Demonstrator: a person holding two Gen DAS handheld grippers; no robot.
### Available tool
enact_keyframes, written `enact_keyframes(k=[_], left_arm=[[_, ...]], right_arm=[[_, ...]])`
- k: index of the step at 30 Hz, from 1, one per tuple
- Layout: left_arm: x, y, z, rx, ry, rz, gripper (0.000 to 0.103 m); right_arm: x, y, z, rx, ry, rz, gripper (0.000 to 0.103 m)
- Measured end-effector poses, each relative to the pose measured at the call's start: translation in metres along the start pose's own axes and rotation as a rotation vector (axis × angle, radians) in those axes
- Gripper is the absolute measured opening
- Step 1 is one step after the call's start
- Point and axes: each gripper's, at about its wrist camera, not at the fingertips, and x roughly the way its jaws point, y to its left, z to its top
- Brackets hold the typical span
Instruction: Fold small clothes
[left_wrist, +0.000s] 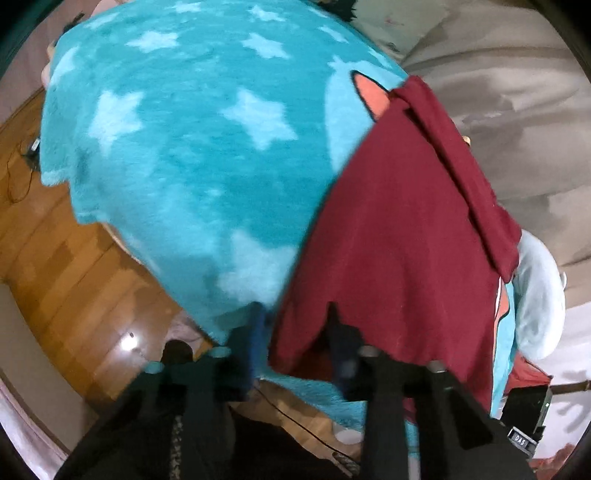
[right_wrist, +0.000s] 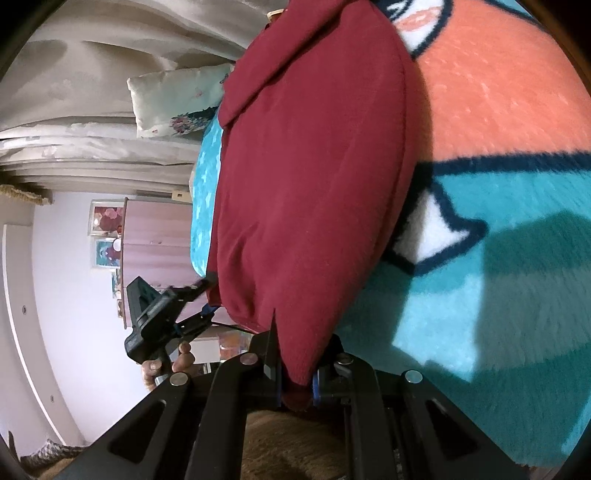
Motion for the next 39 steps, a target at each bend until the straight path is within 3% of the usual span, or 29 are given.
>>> enact_keyframes(k=[1,3,9,19,26,30,33,39], left_arm=[[-0.003,0.006,0.001,-0.024,-0.002,-0.04,0.009],[-0.011,0.008,0.003,-0.05,-0.009,-0.08,0.008],[-0.038,-0.01,-0.004,-0.002,-0.053,-0.114,0.008],[-0.068,-0.015,-0.016,-0.013,-0.057,-0.137,0.008],[-0.066,-0.034,-0.003,-0.008,-0.065,-0.134,0.008],[-0.069,-0.061,0.03,0.017,-0.1,-0.149,0.008],[-0.063,-0.093,0.074,0.05,-0.123,-0.171,0.008],[-0.012,-0.175,0.17,0.167,-0.137,-0.145,0.008]], right_arm=[[-0.001,0.002,0.0,-0.009,0.002,0.006,0.011],[-0.004,0.005,0.001,-0.035,0.013,0.017,0.011],[-0.016,0.029,0.0,-0.132,0.04,0.031,0.01],[-0.031,0.044,-0.024,-0.19,0.085,0.113,0.01],[-0.042,0.036,-0.012,-0.15,0.031,0.123,0.01],[-0.055,0.048,0.016,-0.178,-0.022,0.144,0.01],[-0.061,0.062,0.049,-0.201,-0.066,0.137,0.01],[-0.065,0.089,0.147,-0.224,-0.181,0.058,0.01]])
